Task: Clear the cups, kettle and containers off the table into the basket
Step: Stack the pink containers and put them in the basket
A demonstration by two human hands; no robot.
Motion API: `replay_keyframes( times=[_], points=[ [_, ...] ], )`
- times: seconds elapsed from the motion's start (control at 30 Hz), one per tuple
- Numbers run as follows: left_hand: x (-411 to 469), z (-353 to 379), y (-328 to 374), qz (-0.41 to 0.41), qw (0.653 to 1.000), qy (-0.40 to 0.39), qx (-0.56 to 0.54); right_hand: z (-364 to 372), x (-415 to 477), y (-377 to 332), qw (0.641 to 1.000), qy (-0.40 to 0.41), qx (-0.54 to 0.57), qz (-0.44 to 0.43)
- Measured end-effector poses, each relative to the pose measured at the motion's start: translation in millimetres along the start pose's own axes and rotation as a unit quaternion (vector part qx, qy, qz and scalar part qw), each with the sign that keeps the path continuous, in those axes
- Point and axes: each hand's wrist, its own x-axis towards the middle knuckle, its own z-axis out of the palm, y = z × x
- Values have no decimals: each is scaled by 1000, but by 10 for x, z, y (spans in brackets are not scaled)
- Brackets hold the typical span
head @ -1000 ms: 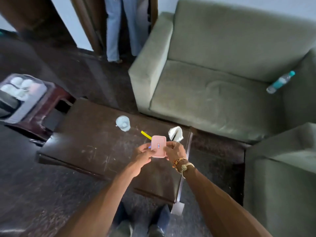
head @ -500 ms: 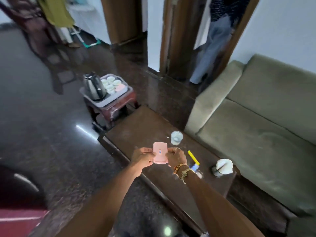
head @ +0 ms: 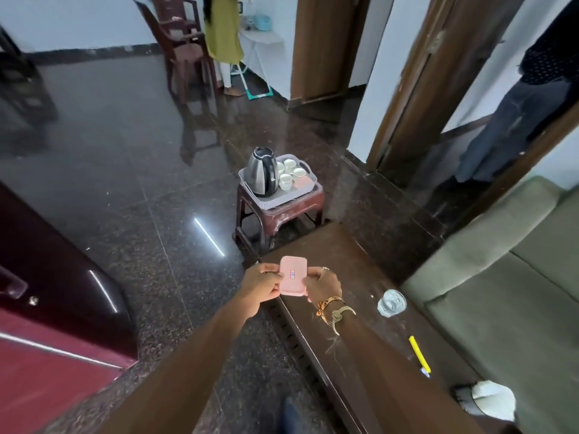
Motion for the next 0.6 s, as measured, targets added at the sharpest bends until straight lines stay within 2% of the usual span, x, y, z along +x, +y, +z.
replay_keyframes(
  times=[0.13, 0.27, 0.6],
  points=[
    [390, -172, 163, -15, 1000, 8, -10, 293, 424, -167, 1000, -26, -11, 0],
    [717, -370, 446, -2, 999, 14, 32, 535, 839, -485, 999, -41, -11, -13],
    [1438, -857, 1179, -2, 996, 91, 4, 1026, 1540, -1472, 996, -67, -20, -52]
  ],
)
